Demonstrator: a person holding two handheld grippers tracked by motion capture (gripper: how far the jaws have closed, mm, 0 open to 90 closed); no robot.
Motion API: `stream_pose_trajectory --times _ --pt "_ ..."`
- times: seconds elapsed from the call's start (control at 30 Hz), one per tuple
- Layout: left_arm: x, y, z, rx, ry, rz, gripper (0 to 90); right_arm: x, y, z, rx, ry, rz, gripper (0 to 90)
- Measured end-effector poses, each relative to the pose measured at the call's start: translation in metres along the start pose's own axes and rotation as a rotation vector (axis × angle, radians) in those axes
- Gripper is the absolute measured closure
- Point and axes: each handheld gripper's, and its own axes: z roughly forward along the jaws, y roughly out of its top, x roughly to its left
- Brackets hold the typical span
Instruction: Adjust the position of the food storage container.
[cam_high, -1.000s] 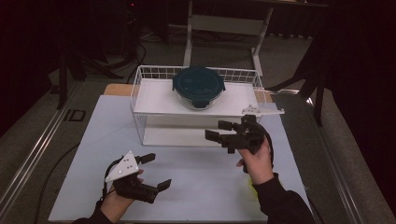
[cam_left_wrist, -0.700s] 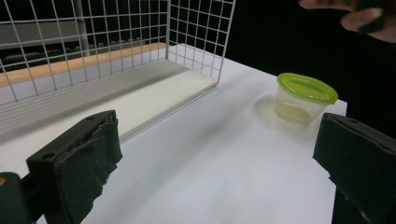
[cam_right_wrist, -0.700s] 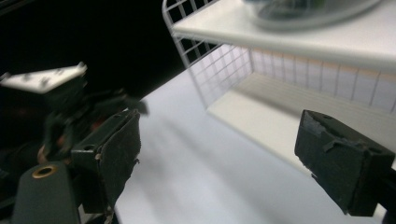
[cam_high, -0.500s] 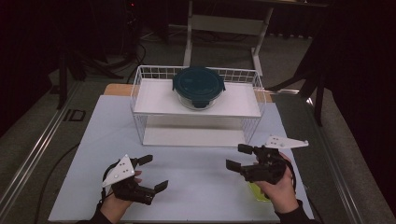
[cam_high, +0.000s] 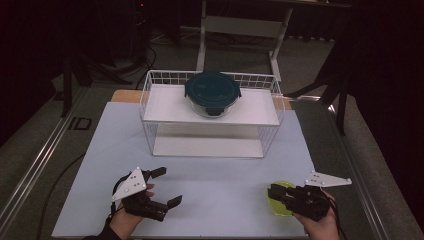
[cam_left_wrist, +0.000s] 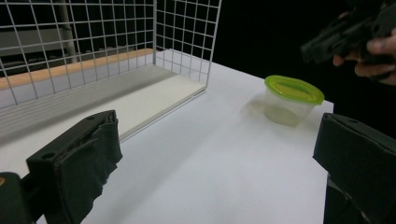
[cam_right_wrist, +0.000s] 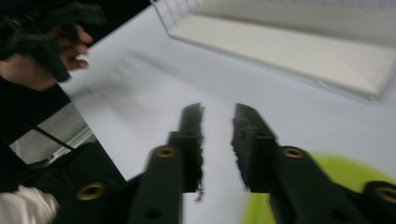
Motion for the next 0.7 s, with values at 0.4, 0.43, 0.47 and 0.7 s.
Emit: stream_pose_trajectory --times 0.4,0.43,0.47,0.7 --pt "0.0 0.0 0.001 -0.005 -0.004 -0.004 0.4 -0.025 -0.042 -0.035 0.057 -0.052 0.073 89.8" --pt "0.0 0.0 0.001 -0.004 -0.003 -0.004 0.4 -0.027 -0.046 -0.038 0.06 -0.063 0.086 89.8" --pt "0.0 0.0 0.001 -0.002 0.0 -0.001 0.4 -0.029 -0.05 -0.041 0.065 -0.076 0.092 89.8" --pt "-0.001 0.0 0.002 -0.006 -0.002 0.001 0.4 -0.043 -0.068 -0.058 0.057 -0.144 0.143 89.9"
